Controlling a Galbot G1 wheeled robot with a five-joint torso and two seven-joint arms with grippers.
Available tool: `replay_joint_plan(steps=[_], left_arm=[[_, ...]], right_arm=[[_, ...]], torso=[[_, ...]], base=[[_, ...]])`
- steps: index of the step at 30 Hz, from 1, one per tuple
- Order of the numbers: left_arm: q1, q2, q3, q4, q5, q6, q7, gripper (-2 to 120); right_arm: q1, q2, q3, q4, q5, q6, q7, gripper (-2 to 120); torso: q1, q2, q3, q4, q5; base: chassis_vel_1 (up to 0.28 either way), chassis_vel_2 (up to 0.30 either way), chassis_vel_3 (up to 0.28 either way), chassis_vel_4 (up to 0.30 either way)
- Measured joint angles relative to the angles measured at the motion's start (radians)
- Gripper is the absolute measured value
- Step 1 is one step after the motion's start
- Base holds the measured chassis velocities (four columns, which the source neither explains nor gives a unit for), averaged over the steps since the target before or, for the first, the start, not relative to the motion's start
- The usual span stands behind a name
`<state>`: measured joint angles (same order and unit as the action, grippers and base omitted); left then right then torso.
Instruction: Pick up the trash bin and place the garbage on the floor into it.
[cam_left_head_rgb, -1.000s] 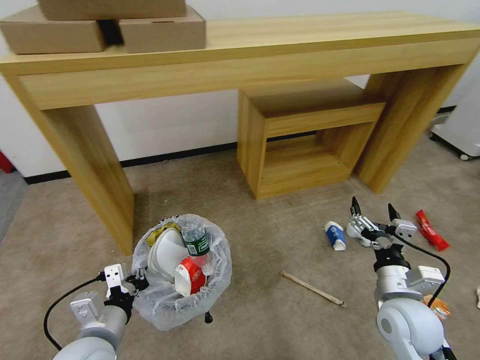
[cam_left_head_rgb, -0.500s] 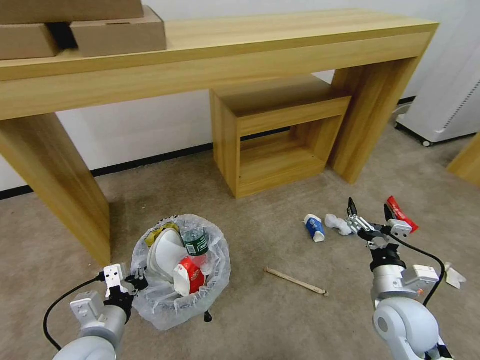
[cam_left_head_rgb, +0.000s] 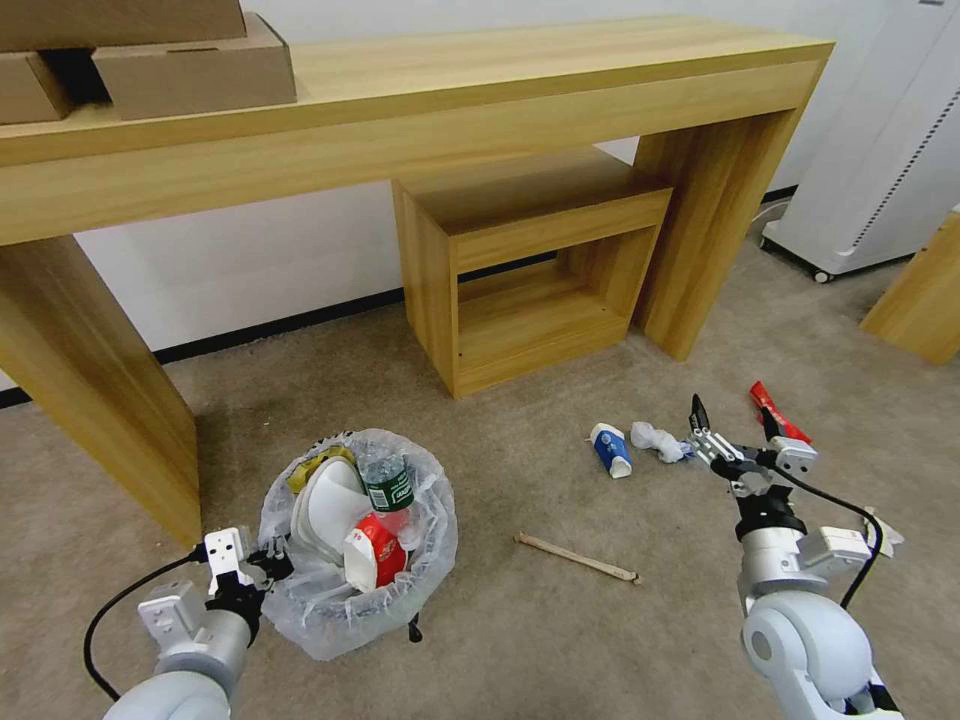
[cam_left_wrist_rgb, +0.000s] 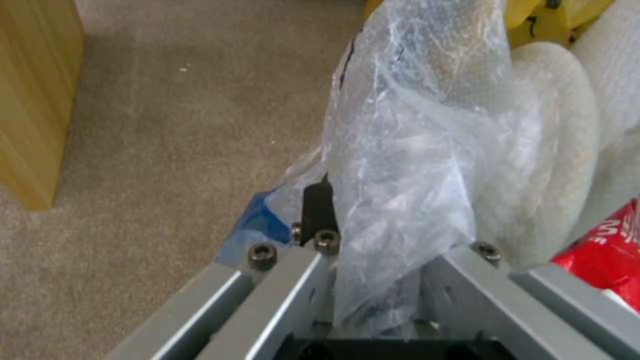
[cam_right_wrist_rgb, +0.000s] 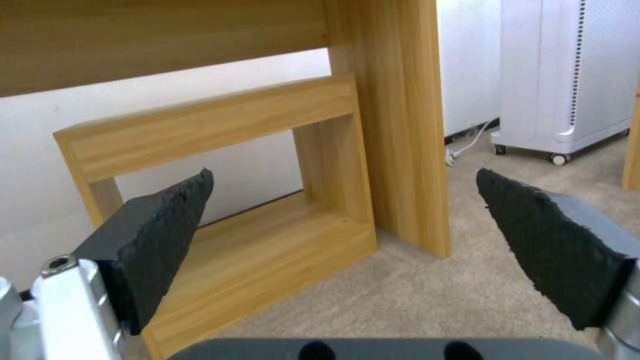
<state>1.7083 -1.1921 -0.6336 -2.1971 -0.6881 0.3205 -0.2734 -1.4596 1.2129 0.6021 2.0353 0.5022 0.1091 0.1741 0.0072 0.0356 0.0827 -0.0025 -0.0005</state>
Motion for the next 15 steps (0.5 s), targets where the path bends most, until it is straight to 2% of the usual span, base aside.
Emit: replay_joint_plan(steps=[15], left_arm=[[0.009, 0.005, -0.013, -0.002, -0.001, 0.001, -0.002, 1]], right_arm=[[0.008, -0.001, -0.008, -0.006, 0.003, 0.002, -0.002, 100]], torso=[[0.0, 0.0, 0.0, 0.0001, -0.0001]], base=[[0.0, 0.0, 0.0, 0.0]])
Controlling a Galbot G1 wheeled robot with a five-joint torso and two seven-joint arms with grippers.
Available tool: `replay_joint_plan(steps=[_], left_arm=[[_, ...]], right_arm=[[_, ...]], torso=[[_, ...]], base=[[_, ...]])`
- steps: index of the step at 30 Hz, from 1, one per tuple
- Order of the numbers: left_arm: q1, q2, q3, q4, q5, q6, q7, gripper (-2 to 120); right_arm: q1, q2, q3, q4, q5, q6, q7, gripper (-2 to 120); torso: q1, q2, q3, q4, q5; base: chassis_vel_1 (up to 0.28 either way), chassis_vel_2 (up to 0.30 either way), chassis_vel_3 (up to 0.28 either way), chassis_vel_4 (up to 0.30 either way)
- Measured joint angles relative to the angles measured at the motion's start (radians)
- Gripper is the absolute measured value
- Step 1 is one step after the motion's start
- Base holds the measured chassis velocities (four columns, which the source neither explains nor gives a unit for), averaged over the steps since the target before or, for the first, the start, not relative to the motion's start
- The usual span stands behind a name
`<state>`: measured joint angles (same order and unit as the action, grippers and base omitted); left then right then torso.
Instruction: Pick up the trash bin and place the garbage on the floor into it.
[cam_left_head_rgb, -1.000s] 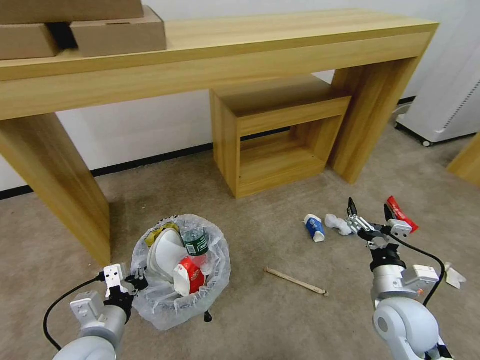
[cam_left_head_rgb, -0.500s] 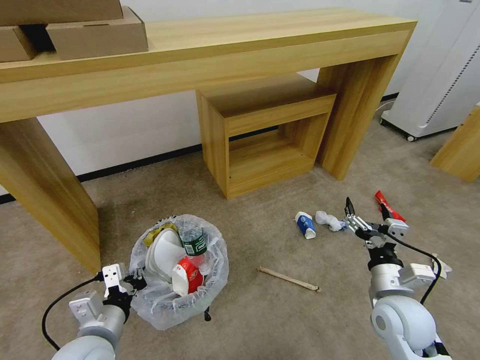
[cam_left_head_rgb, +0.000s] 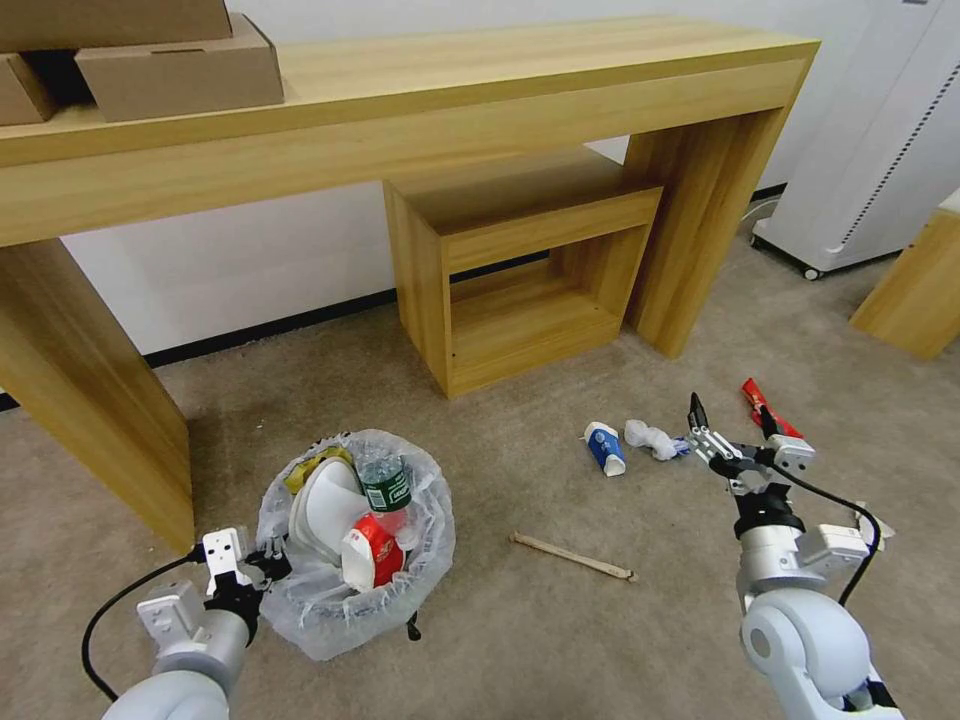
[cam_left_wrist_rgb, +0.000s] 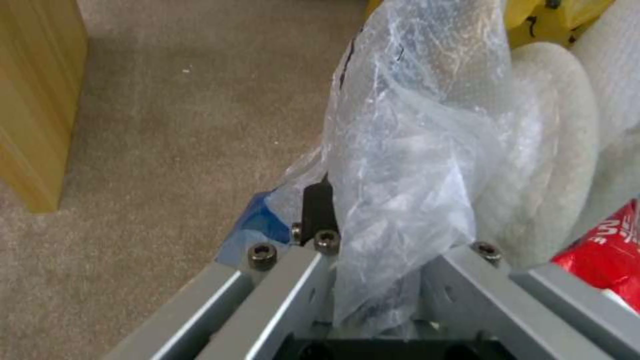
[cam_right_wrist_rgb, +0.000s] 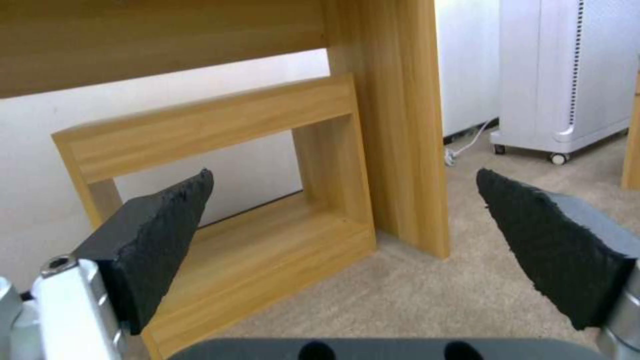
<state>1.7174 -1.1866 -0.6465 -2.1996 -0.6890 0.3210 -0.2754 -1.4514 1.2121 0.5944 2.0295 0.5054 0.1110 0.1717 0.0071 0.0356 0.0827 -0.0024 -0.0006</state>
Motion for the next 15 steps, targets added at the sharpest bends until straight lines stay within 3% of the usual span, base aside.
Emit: replay_joint_plan(steps=[15], left_arm=[[0.002, -0.009, 0.005, 0.001, 0.009, 0.002, 0.0, 1]], right_arm=[[-0.009, -0.003, 0.015, 0.0, 0.002, 0.007, -0.003, 100]], torso=[[0.0, 0.0, 0.0, 0.0, 0.0]], base=[[0.0, 0.0, 0.0, 0.0]])
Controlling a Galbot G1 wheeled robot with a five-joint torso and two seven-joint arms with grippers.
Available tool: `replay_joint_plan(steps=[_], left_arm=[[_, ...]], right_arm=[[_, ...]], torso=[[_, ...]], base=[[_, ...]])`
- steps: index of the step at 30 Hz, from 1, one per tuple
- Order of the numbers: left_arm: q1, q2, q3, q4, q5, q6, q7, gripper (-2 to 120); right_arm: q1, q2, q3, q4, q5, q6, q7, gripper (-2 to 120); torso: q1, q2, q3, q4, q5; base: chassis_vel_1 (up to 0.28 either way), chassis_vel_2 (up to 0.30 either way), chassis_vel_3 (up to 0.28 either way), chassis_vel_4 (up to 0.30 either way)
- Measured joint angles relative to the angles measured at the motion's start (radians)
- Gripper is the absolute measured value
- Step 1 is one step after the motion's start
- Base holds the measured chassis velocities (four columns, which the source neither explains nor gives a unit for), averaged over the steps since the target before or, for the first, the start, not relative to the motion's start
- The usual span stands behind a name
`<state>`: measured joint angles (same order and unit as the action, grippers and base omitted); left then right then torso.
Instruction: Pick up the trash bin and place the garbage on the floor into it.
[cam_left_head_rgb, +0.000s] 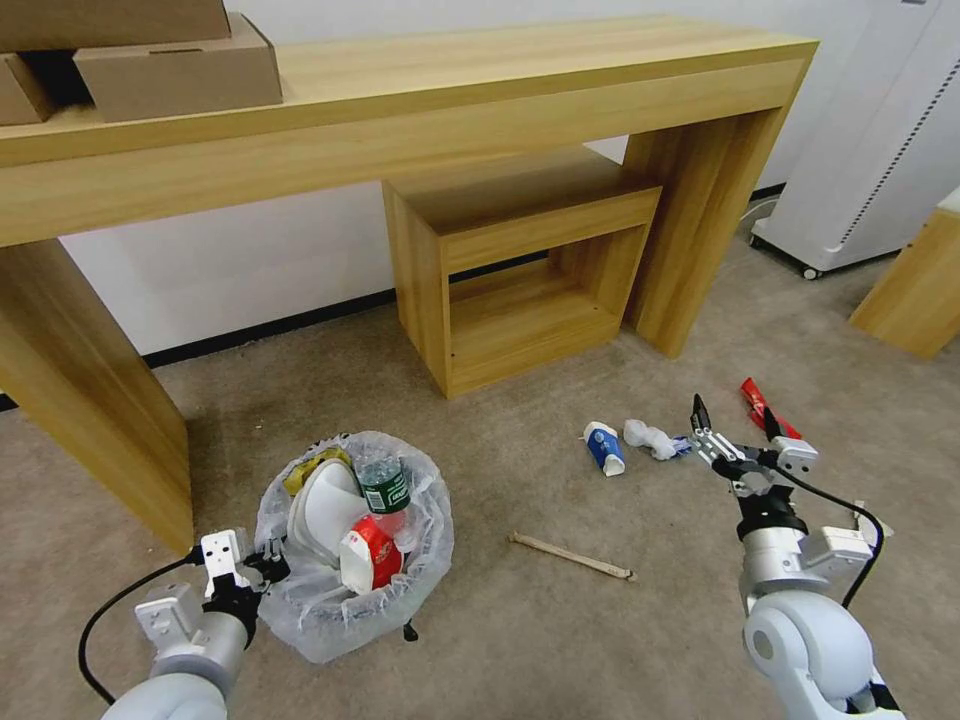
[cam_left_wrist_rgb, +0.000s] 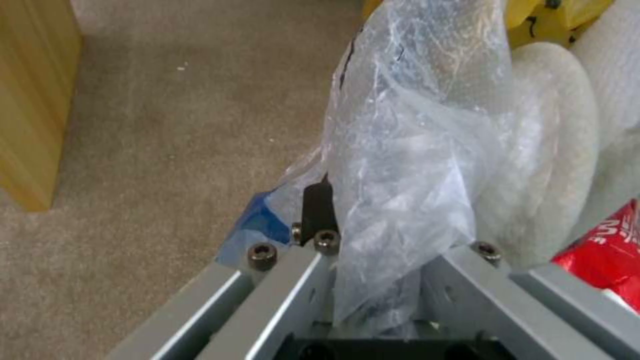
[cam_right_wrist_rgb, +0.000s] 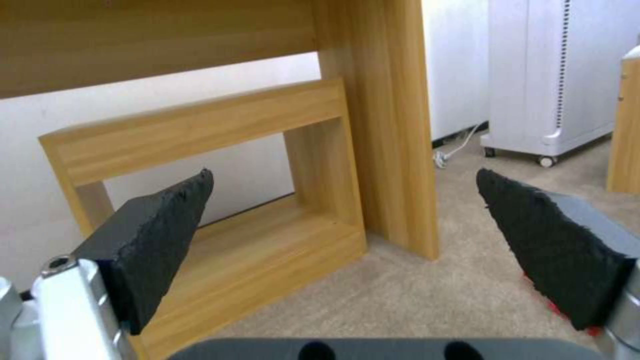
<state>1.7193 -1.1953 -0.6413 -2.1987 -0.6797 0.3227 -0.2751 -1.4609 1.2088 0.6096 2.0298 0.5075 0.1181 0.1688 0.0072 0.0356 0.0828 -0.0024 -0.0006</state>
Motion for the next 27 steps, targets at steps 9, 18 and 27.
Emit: replay_joint_plan(steps=[9, 18, 27], left_arm=[[0.013, 0.0, -0.005, -0.008, 0.001, 0.0, 0.0, 1], [0.012, -0.005, -0.003, -0.007, 0.002, -0.005, 0.0, 1], [0.003, -0.002, -0.009, 0.007, -0.006, -0.004, -0.008, 1]], right_arm=[[-0.003, 0.008, 0.0, 0.0, -0.002, 0.007, -0.001, 100], [0.0, 0.014, -0.002, -0.018, -0.001, 0.046, 0.004, 100], [0.0, 0.011, 0.0, -0.018, 0.0, 0.064, 0.002, 100]], torso=[[0.0, 0.0, 0.0, -0.0001, 0.0], [0.0, 0.0, 0.0, -0.0004, 0.0001], [0.0, 0.0, 0.0, -0.0001, 0.0]], base=[[-0.025, -0.025, -0.023, -0.028], [-0.048, -0.043, -0.053, -0.041], [0.0, 0.0, 0.0, 0.0]])
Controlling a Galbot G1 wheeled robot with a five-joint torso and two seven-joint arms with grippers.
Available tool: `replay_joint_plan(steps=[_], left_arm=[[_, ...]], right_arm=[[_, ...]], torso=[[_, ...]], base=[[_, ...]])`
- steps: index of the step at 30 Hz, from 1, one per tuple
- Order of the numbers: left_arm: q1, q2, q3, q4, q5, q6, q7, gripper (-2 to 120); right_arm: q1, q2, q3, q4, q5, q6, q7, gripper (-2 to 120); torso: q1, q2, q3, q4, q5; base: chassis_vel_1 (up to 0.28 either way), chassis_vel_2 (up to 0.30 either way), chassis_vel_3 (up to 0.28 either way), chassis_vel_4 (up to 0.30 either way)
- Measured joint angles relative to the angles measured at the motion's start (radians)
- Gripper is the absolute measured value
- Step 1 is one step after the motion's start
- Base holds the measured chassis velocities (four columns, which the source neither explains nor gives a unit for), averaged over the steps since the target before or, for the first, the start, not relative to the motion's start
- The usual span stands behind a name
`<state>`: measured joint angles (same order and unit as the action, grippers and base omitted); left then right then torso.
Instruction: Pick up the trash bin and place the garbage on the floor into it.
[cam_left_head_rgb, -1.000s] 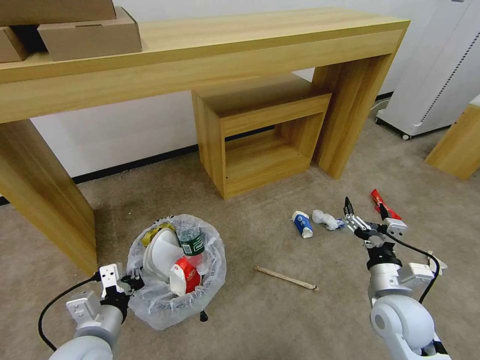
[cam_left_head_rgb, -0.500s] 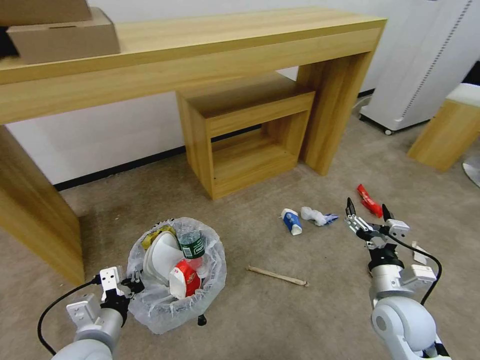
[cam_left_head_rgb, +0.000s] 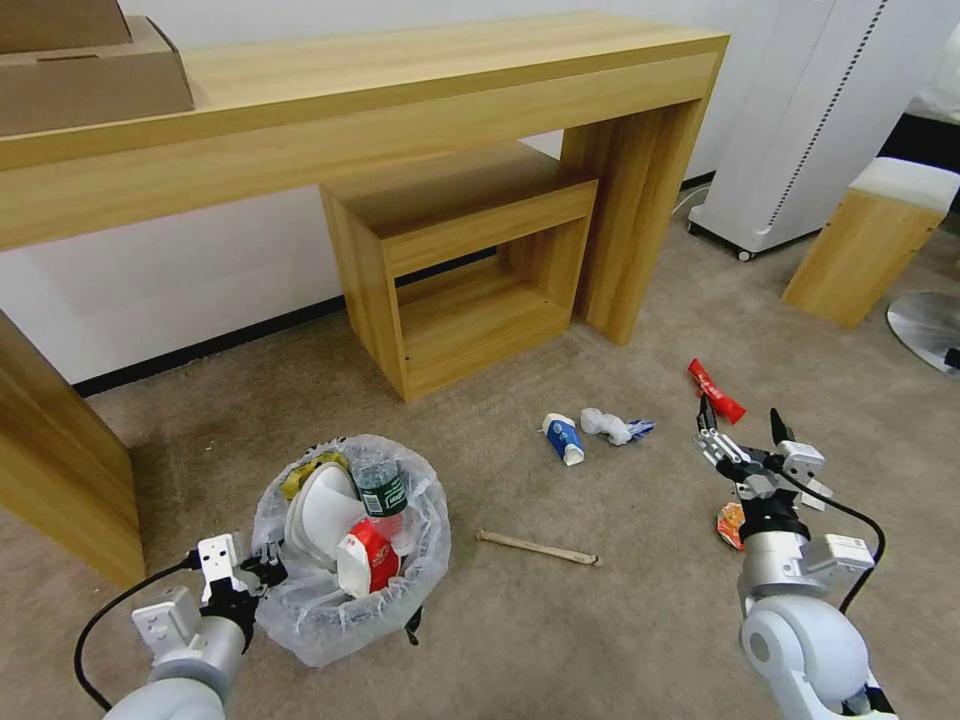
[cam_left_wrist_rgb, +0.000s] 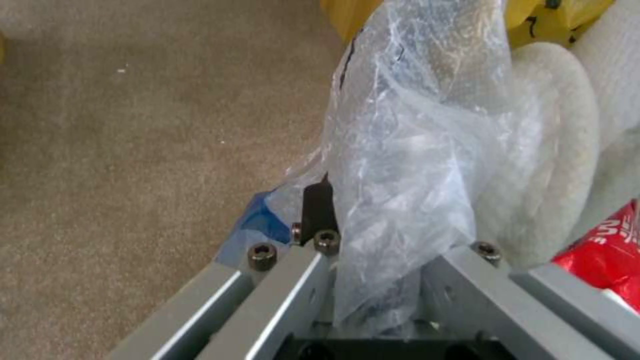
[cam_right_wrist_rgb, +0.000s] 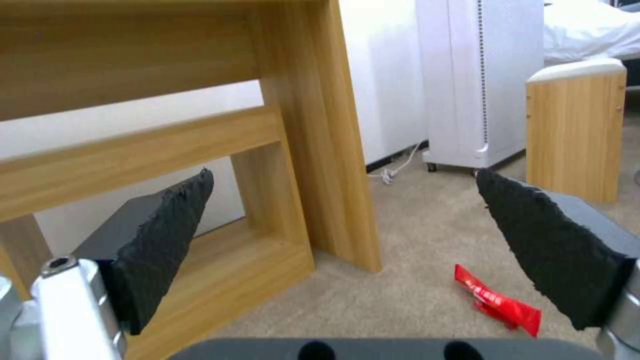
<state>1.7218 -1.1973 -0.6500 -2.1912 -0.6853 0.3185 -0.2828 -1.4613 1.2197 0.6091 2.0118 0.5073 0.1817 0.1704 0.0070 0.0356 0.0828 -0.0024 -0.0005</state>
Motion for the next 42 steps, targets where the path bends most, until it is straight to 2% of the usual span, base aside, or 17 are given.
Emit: replay_joint_plan(steps=[16, 26, 42], left_arm=[[-0.029, -0.001, -0.003, 0.052, -0.009, 0.006, -0.011, 1], [-0.034, 0.0, -0.002, 0.054, -0.014, 0.006, -0.015, 1], [-0.036, 0.002, 0.001, 0.055, -0.015, 0.006, -0.015, 1]], right_arm=[[-0.002, -0.018, 0.004, 0.001, 0.007, -0.003, -0.015, 100], [0.0, -0.02, 0.002, -0.001, 0.004, -0.008, -0.017, 100], [0.0, -0.013, -0.005, -0.005, -0.003, -0.004, -0.022, 100]], torso=[[0.0, 0.0, 0.0, 0.0, -0.0001], [0.0, 0.0, 0.0, 0.0, -0.0001], [0.0, 0.0, 0.0, 0.0, -0.0002]], base=[[0.0, 0.0, 0.0, 0.0], [0.0, 0.0, 0.0, 0.0], [-0.077, 0.085, 0.07, -0.078]])
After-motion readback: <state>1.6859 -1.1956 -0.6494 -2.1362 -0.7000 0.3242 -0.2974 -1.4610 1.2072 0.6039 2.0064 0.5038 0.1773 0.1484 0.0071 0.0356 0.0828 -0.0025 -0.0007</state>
